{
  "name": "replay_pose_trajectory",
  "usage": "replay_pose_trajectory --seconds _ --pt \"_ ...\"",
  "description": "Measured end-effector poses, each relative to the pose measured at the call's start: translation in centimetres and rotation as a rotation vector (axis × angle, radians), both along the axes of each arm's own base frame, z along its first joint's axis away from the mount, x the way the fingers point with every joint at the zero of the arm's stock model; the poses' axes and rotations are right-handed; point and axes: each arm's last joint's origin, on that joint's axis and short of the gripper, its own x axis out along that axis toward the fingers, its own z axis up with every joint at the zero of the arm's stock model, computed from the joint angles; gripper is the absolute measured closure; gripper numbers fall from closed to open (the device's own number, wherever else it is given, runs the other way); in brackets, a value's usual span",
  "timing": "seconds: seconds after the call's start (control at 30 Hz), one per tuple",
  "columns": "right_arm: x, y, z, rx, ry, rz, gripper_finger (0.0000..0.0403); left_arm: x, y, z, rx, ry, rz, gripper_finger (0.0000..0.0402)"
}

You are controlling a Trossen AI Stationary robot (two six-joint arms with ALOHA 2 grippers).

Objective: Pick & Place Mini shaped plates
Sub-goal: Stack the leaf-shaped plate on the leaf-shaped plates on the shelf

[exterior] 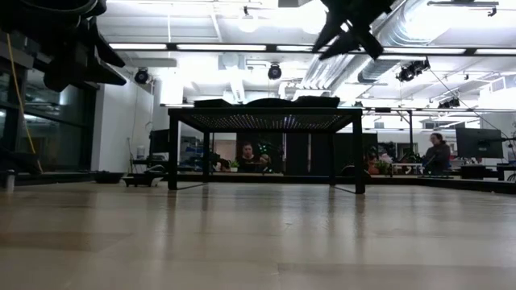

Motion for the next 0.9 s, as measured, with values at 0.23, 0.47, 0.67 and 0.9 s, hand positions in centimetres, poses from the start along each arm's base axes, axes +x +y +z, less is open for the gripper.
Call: replay_pose_trajectory --seconds 0.23,0.47,0.67,0.9 --pt "0.8 1.1 1.0 -0.156 -0.016 0.154 0.0295 0.0 0.0 0.0 -0.001 -0.001 0.000 0.0176" --pt "1.1 2.3 1.1 -0.268 0.041 0.252 0.0295 0.0 0.0 0.0 -0.048 -0.093 0.024 0.0176" --pt "1.2 3.0 1.1 -0.345 0.090 0.321 0.0295 1.0 0.7 1.4 -0.167 -0.088 0.131 0.0176" --pt "1.2 3.0 1.2 -0.437 0.147 0.300 0.0295 3.7 3.6 4.8 -0.212 0.047 0.230 0.0176"
